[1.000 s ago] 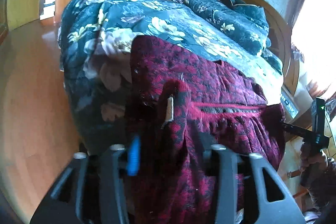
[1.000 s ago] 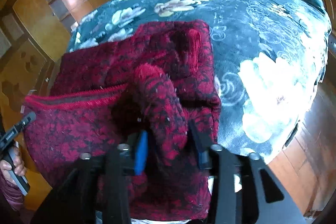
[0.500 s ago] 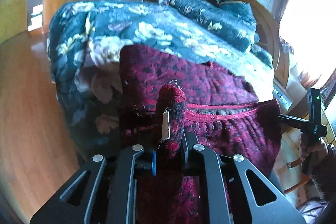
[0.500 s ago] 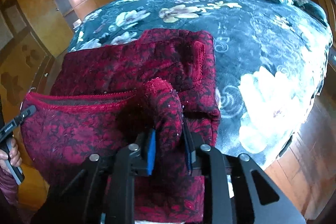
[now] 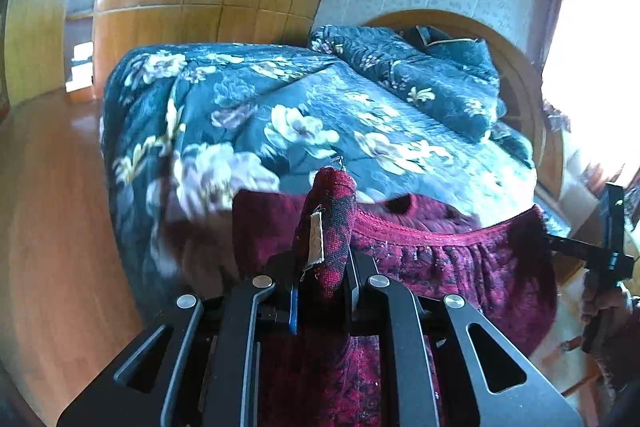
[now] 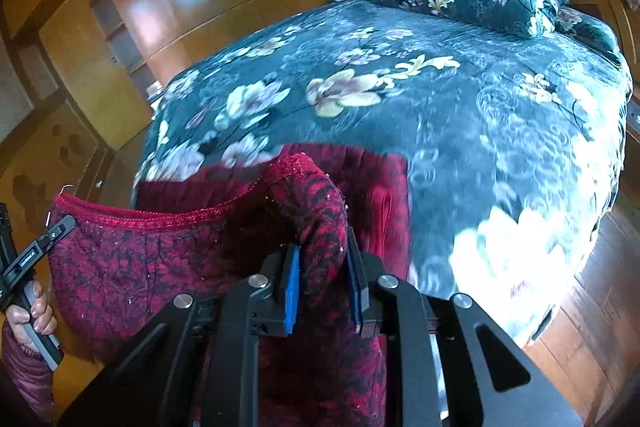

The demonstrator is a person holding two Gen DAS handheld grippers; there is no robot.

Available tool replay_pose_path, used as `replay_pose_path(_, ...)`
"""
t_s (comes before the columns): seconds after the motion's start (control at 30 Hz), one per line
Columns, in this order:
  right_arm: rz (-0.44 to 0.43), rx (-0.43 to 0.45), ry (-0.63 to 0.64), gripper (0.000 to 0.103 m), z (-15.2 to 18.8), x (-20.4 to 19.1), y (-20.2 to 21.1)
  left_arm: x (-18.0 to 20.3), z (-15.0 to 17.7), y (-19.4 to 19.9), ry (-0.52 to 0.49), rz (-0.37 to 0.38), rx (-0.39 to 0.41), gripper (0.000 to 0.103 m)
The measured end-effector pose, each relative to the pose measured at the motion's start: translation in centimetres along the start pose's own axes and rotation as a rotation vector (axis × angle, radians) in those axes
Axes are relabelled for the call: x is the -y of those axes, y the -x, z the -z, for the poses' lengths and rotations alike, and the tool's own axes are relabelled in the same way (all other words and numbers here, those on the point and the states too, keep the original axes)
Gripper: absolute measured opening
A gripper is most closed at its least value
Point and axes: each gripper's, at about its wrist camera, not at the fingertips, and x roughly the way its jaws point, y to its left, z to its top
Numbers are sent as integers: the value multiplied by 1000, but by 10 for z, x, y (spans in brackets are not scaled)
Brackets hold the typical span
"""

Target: Fold small clothes

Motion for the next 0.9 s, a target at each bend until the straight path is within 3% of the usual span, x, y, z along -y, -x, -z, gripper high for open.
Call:
replay_pose_path(0.43,105,-10,-54,19,-61,20,-93,-24,-50,-107,37,-134,-82,14)
replay_pose_path(0.6,161,-83,-102,19,-59,40,-136,-35,-44,-153,45,-196,-163,14)
replay_pose_path(0.73,178,-118,-104,19,-52,46,-157,-46,-23,-188,41,-271,-264,20)
replay_pose_path(0.8,174,-127,-94,21,-52,46,-159,-48,-20,-189,44,-271,-261,21)
replay_pose_path(0.9,132,-124,-95,28,-56,47,-145,-47,-27,-170,53,-263,-228,31)
